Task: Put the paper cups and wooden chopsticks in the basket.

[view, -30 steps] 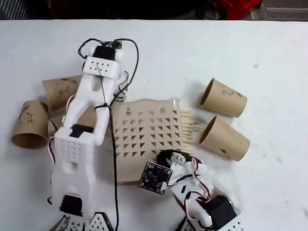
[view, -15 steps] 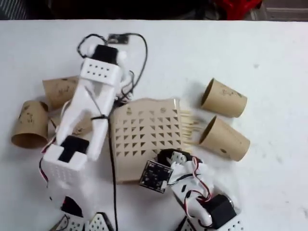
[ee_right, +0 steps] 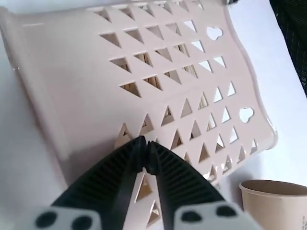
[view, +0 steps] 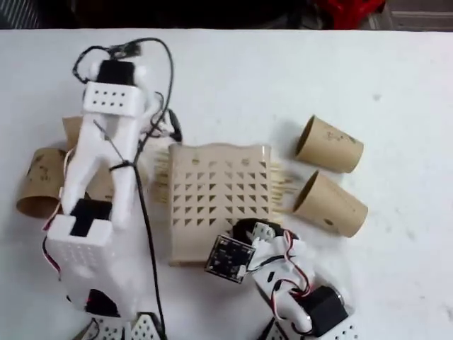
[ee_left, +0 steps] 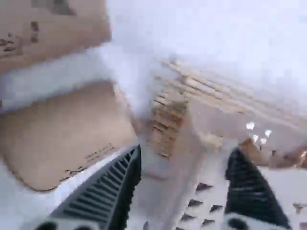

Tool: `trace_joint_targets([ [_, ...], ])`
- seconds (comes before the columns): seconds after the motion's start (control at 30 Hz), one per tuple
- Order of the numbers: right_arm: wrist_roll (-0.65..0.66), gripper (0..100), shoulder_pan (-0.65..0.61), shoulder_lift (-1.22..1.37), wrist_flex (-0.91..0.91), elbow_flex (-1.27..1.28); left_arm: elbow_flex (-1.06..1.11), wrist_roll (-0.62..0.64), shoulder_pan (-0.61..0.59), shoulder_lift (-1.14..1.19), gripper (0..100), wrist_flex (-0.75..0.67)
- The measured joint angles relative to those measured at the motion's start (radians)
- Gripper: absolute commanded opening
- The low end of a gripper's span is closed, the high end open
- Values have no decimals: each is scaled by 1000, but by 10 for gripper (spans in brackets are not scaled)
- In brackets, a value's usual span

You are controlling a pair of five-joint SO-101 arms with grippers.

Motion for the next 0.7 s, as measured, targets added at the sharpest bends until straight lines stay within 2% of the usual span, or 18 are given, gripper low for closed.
trace_joint_targets([
  [0.3,0,17,0,0,0,0,-69,176,-17,5,290,-32],
  [0.57,0,17,0,0,0,0,-71,236,26,219,289,-31],
  [0.63,0,17,-3,0,0,0,-69,238,48,242,251,-18],
  [0.7,0,17,-3,0,0,0,-69,235,64,244,154,-14],
])
